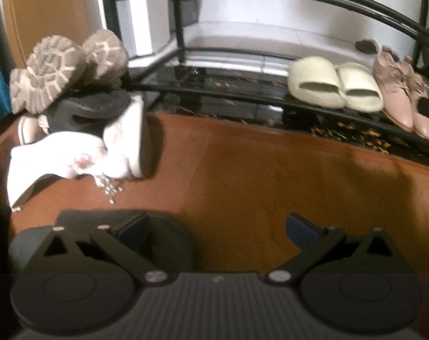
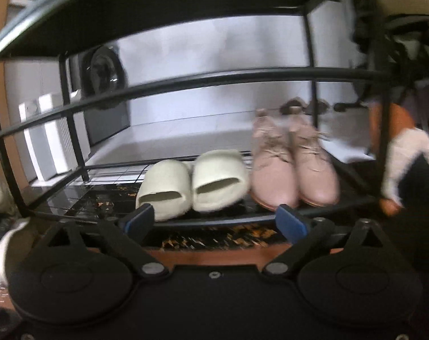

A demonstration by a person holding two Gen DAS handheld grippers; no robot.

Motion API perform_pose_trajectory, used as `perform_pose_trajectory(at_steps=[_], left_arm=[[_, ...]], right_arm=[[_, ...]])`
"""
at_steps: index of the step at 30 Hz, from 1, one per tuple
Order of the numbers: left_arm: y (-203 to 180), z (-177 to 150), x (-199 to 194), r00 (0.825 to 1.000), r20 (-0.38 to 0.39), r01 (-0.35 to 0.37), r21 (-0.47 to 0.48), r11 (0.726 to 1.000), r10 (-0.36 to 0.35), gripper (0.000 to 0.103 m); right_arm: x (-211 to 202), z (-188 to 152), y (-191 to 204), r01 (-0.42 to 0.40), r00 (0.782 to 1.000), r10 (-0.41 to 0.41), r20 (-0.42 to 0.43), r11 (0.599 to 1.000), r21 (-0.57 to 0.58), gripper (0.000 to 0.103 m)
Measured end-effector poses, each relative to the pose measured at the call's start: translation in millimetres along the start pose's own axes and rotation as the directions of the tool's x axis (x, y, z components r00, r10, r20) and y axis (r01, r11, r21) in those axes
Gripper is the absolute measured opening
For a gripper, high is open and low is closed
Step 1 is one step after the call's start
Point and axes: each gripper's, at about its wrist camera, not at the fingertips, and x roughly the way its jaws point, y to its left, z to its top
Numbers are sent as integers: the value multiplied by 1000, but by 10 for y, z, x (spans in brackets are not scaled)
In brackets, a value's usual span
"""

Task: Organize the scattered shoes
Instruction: 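Lift the slide pair onto the shelf beside the pink shoes with the right tool, then open the right tool and withdraw it from the rack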

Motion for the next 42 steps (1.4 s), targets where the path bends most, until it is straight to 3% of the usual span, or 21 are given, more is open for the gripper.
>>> perform_pose_trajectory(at_steps=[7,12,16,20,28,35,42], left_arm=[[-149,-71,-109,993,-70,101,22,995,-99,102],[-330,-91,-273,995,-33,96,110,989,-93,102],[-360,-80,-332,986,-36,168,102,980,-165,102],[-361,-35,-274,979,-85,190,91,978,-183,102],[-400,-7,-297,994,-34,109,133,985,-105,102],[-351,21,-388,998,38,44,91,995,-48,102],[-310,35,-400,996,32,80,84,993,-83,102]], right_arm=[[-612,-202,-204,36,995,-31,-97,998,43,101],[-615,-289,-130,32,994,-30,-109,999,16,101],[-627,-345,-60,18,992,-21,-123,1000,-25,101],[-616,-379,-58,19,990,-23,-141,999,-26,101],[-576,-423,-69,29,986,-30,-164,1000,-7,101],[-547,-444,-104,39,984,-37,-174,999,4,101],[-529,-445,-134,45,982,-42,-185,999,14,101]])
